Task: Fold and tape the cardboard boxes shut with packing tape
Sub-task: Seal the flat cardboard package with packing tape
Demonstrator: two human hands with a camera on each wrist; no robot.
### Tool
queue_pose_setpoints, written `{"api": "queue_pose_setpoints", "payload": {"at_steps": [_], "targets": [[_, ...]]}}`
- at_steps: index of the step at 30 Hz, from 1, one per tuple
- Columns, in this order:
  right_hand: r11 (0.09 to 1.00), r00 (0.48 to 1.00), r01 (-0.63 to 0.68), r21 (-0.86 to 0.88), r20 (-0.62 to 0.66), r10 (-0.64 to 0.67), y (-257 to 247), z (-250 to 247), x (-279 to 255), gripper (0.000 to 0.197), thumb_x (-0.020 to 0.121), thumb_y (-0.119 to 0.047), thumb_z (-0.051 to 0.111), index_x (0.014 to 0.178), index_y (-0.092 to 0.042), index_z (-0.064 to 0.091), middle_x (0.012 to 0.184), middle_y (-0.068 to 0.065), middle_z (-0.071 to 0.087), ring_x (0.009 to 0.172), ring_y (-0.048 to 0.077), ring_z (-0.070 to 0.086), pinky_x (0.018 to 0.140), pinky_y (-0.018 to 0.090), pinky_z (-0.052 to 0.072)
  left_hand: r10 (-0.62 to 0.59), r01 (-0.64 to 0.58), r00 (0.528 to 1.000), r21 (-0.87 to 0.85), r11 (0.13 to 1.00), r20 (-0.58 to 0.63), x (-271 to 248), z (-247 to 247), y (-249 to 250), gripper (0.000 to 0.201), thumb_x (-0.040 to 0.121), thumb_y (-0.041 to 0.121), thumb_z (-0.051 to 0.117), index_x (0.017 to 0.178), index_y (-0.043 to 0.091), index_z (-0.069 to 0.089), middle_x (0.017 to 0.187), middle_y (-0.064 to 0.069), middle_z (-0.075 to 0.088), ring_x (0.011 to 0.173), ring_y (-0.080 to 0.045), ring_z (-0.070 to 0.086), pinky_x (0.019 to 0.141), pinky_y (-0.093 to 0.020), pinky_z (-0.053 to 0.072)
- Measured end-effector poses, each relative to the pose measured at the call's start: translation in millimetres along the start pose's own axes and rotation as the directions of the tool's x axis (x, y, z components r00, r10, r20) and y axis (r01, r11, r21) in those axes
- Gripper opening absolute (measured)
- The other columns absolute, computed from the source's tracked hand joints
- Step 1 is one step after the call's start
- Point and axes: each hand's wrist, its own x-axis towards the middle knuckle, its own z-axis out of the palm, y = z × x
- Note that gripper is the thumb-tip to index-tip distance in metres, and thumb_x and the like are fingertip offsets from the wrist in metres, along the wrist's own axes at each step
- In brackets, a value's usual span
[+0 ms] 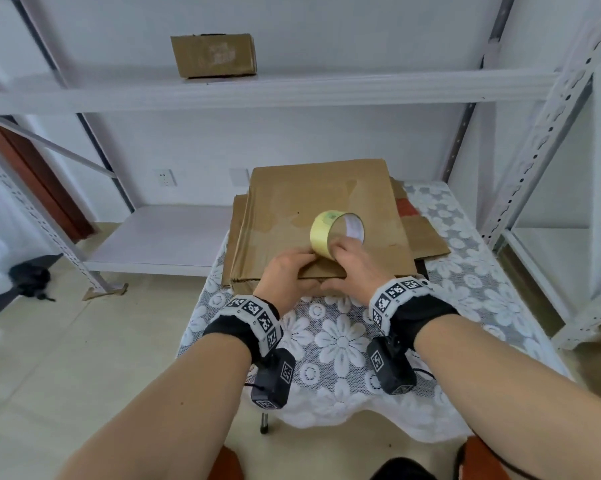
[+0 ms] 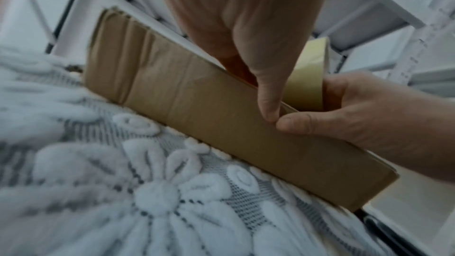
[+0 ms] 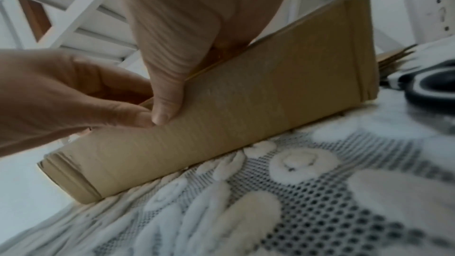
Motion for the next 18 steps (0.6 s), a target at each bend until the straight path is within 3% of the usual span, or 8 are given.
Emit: {"api": "queue_pose_setpoints", "payload": {"at_steps": [3, 5, 8, 10, 13, 18], "targets": [[0.999, 0.999, 0.053, 0.007, -0.012, -0.053, 5, 4, -1, 0.056, 0.084, -0.035, 0.068, 0.128, -0.004, 0.054, 0.144, 0.005, 0.04, 0.135, 0.021, 0.031, 0.109, 0.033, 0.031, -0.126, 0.121, 0.991, -0.133, 0.984, -0.033, -1, 2, -4, 0.06, 0.071, 0.016, 0.079, 0.127, 0.018, 0.06, 0.114, 0.002, 0.065, 0.108, -0.017, 0.055, 0.097, -0.034, 0.045], [0.996, 0.995, 0.083, 0.015, -0.051, -0.082, 7, 7, -4, 0.052, 0.083, -0.034, 0.069, 0.123, -0.002, 0.058, 0.14, 0.008, 0.045, 0.131, 0.023, 0.037, 0.105, 0.031, 0.032, -0.227, 0.217, 0.974, -0.373, 0.902, 0.018, 1, 0, 3, 0.075, 0.069, 0.017, 0.08, 0.137, 0.026, 0.05, 0.116, 0.006, 0.066, 0.109, -0.009, 0.058, 0.096, -0.027, 0.047], [0.994, 0.99, 0.102, 0.041, -0.098, -0.098, 8, 11, -8, 0.049, 0.082, -0.03, 0.071, 0.12, -0.002, 0.06, 0.135, 0.008, 0.05, 0.125, 0.024, 0.044, 0.101, 0.029, 0.034, -0.276, 0.268, 0.957, -0.638, 0.722, 0.091, 4, -5, 14, 0.058, 0.076, 0.011, 0.075, 0.131, 0.021, 0.058, 0.113, 0.002, 0.071, 0.107, -0.011, 0.066, 0.097, -0.031, 0.051], [0.994, 0.991, 0.093, 0.055, -0.1, -0.087, 8, 10, -8, 0.049, 0.083, -0.03, 0.07, 0.122, -0.003, 0.058, 0.134, 0.007, 0.05, 0.124, 0.023, 0.044, 0.1, 0.028, 0.035, -0.289, 0.286, 0.95, -0.703, 0.651, 0.119, 4, -9, 20, 0.043, 0.081, 0.013, 0.076, 0.122, 0.015, 0.065, 0.11, -0.003, 0.073, 0.105, -0.018, 0.068, 0.098, -0.035, 0.051], [0.993, 0.988, 0.112, 0.047, -0.11, -0.106, 7, 8, -10, 0.046, 0.084, -0.03, 0.069, 0.121, -0.003, 0.06, 0.131, 0.008, 0.052, 0.123, 0.024, 0.045, 0.1, 0.028, 0.034, -0.34, 0.364, 0.919, -0.754, 0.546, 0.198, 6, -11, 19, 0.036, 0.082, 0.026, 0.076, 0.113, 0.009, 0.068, 0.105, -0.01, 0.074, 0.103, -0.026, 0.069, 0.095, -0.037, 0.053], [0.991, 0.992, 0.106, 0.078, -0.074, -0.101, 5, 8, -11, 0.046, 0.087, -0.028, 0.066, 0.121, 0.001, 0.06, 0.134, 0.007, 0.052, 0.126, 0.021, 0.043, 0.099, 0.016, 0.024, -0.43, 0.448, 0.872, -0.735, 0.51, 0.233, 16, -9, 22, 0.058, 0.082, 0.051, 0.07, 0.106, -0.001, 0.069, 0.104, -0.019, 0.072, 0.099, -0.031, 0.069, 0.093, -0.039, 0.055]]}}
